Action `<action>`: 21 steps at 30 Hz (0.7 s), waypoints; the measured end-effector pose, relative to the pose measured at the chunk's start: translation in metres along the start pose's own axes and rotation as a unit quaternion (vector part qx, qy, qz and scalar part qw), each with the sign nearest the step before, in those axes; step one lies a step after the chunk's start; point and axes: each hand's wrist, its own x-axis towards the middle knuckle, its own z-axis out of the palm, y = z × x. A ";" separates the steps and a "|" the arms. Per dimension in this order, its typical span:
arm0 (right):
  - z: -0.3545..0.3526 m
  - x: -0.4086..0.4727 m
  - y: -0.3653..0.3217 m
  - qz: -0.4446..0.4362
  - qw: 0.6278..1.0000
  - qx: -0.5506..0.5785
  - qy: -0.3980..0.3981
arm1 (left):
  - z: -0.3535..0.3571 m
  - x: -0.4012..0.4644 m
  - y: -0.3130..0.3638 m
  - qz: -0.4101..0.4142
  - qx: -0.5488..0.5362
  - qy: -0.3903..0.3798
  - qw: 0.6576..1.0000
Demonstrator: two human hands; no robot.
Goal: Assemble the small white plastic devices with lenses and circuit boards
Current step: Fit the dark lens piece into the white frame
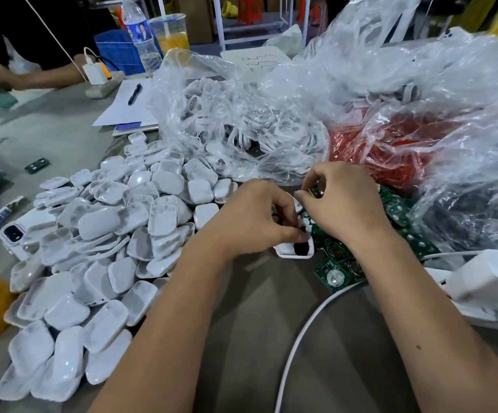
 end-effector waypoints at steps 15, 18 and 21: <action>0.003 0.000 0.001 0.017 0.999 0.014 0.032 | -0.002 -0.001 0.000 -0.032 0.012 -0.039 0.999; 0.001 0.002 -0.006 0.019 0.995 0.058 0.073 | -0.002 -0.001 0.000 -0.028 -0.004 -0.030 0.999; -0.007 0.006 -0.021 0.024 0.990 0.101 0.101 | 0.000 0.002 0.000 -0.009 -0.027 0.049 0.998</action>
